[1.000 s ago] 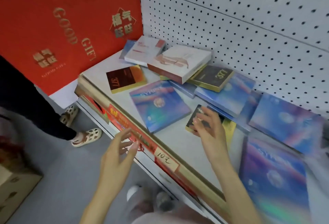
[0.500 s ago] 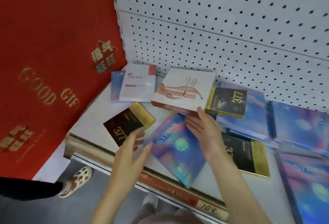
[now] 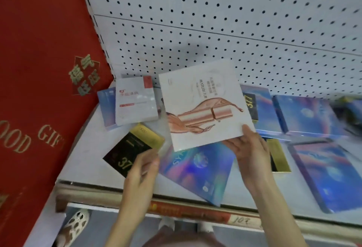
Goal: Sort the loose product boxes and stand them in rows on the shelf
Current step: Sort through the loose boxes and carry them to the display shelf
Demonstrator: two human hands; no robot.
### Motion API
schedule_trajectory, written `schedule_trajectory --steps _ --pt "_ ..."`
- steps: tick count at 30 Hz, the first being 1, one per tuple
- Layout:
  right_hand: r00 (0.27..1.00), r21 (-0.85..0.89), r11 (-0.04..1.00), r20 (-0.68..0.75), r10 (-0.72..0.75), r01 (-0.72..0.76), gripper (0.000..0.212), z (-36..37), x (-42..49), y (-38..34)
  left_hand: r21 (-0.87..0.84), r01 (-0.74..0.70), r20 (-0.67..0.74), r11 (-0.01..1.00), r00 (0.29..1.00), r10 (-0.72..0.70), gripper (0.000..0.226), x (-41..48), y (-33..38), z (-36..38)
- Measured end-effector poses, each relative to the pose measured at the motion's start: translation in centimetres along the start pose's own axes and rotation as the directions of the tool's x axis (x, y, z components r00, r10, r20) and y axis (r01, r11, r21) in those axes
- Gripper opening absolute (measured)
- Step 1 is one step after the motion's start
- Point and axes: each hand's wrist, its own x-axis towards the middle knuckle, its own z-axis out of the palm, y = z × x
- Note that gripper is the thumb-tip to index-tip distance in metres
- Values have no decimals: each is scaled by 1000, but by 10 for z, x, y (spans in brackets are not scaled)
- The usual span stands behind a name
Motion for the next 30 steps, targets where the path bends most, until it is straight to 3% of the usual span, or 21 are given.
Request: schedule_trajectory --steps 3,5,8,11,13,19,22,24,26,28,30 --pt "999 21 1000 30 22 -23 29 -15 -11 -11 -291 83 64 953 996 -67 57 7 13 -5" --pt "1000 -64 998 -7 23 -24 21 -20 -18 -8 -360 104 123 927 990 -63 67 11 21 -7" --pt "994 -160 982 -51 94 -101 29 -16 -24 7 -342 152 146 927 983 -107 50 9 34 -7" --pt "985 -215 961 -61 164 -174 54 -8 -26 18 -244 187 223 952 966 -133 55 2 34 -13" --pt "983 -216 959 -49 176 -183 45 -3 -27 23 -153 218 269 964 948 -172 58 -6 32 -16" --pt "975 -146 964 -43 219 -223 26 18 -29 31 -188 241 93 952 970 -227 50 -17 16 -26" --pt "996 -254 964 -15 84 -85 22 11 -20 24 -247 168 -62 954 980 -188 68 -20 11 -52" --pt "999 -565 825 5 -39 35 27 -6 -6 25 -244 134 -169 960 969 -178 64 -19 8 -72" --pt "994 -869 486 54 -92 92 38 -24 7 31 -206 116 -239 972 957 -164 35 -18 10 -88" --pt "984 -970 174 156 -87 169 47 -36 16 40 -139 104 -264 985 955 -138 34 -16 10 -98" --pt "969 -969 -47 243 -40 241 52 -38 19 47 -132 102 -265 986 955 -134 36 -16 11 -99"
